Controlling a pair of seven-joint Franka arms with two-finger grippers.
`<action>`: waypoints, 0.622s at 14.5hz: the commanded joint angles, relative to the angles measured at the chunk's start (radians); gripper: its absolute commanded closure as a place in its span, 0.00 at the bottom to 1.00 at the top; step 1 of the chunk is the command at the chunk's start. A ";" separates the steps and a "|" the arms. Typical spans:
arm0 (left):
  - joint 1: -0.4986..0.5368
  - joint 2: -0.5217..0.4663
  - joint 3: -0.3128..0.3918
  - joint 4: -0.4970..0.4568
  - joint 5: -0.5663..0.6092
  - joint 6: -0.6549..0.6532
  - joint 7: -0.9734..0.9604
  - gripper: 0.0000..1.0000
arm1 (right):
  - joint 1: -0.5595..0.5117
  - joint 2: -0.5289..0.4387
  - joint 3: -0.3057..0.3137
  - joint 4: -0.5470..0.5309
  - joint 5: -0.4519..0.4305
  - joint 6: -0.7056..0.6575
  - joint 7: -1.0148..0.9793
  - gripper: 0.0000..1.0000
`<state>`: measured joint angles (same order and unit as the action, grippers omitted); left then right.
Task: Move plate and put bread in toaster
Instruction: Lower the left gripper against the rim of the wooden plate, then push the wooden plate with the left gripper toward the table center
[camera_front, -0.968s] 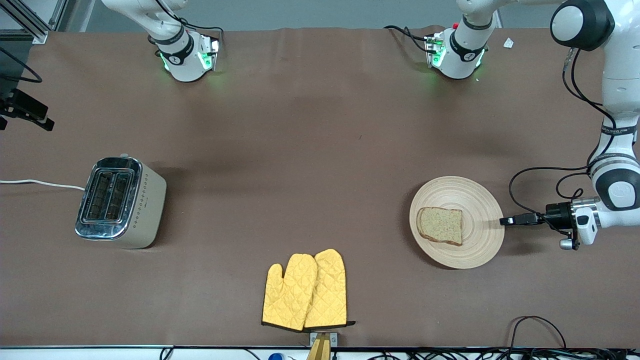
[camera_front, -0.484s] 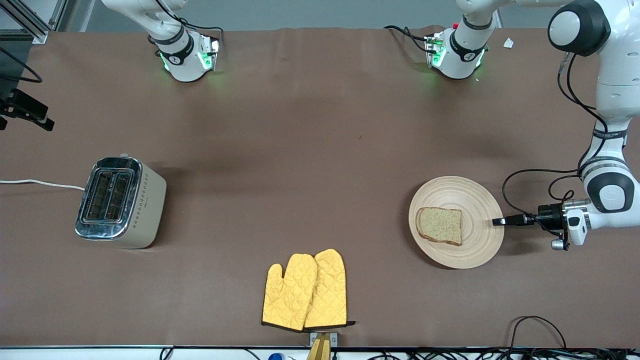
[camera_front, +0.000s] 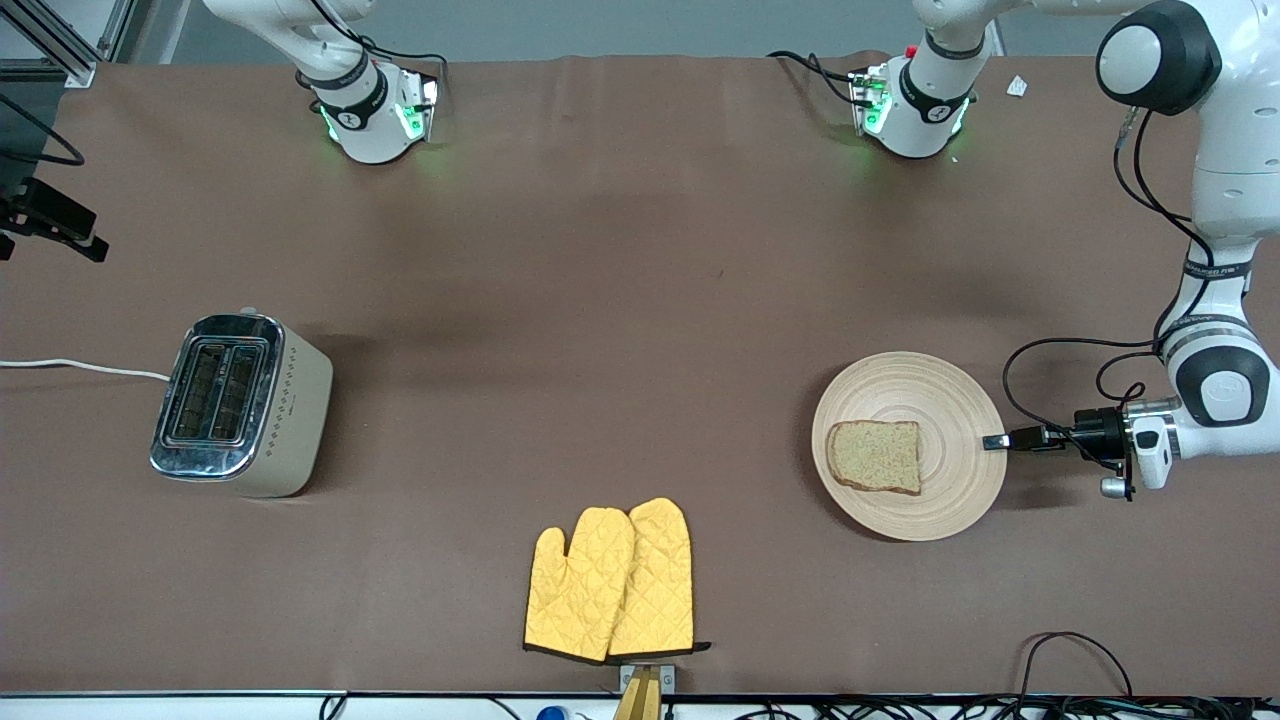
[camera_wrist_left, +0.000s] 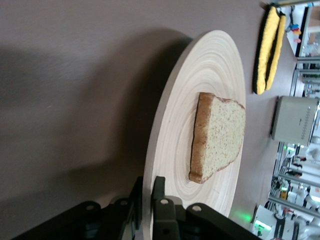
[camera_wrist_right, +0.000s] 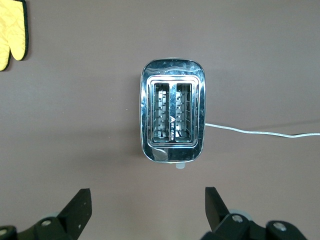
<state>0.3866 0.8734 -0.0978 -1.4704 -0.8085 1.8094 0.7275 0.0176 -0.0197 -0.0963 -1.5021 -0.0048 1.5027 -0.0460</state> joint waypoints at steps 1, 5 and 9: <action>-0.002 0.004 -0.083 0.012 0.011 0.019 0.049 1.00 | -0.007 -0.009 0.006 -0.007 -0.003 -0.003 0.005 0.00; -0.018 -0.004 -0.252 0.013 0.012 0.007 0.038 1.00 | -0.007 -0.009 0.006 -0.007 -0.003 -0.003 0.005 0.00; -0.149 -0.004 -0.303 0.013 0.000 0.021 -0.039 1.00 | -0.007 -0.009 0.006 -0.007 -0.003 -0.001 0.005 0.00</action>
<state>0.2828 0.8737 -0.3860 -1.4656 -0.7960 1.8382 0.7163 0.0176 -0.0197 -0.0963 -1.5022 -0.0048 1.5027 -0.0460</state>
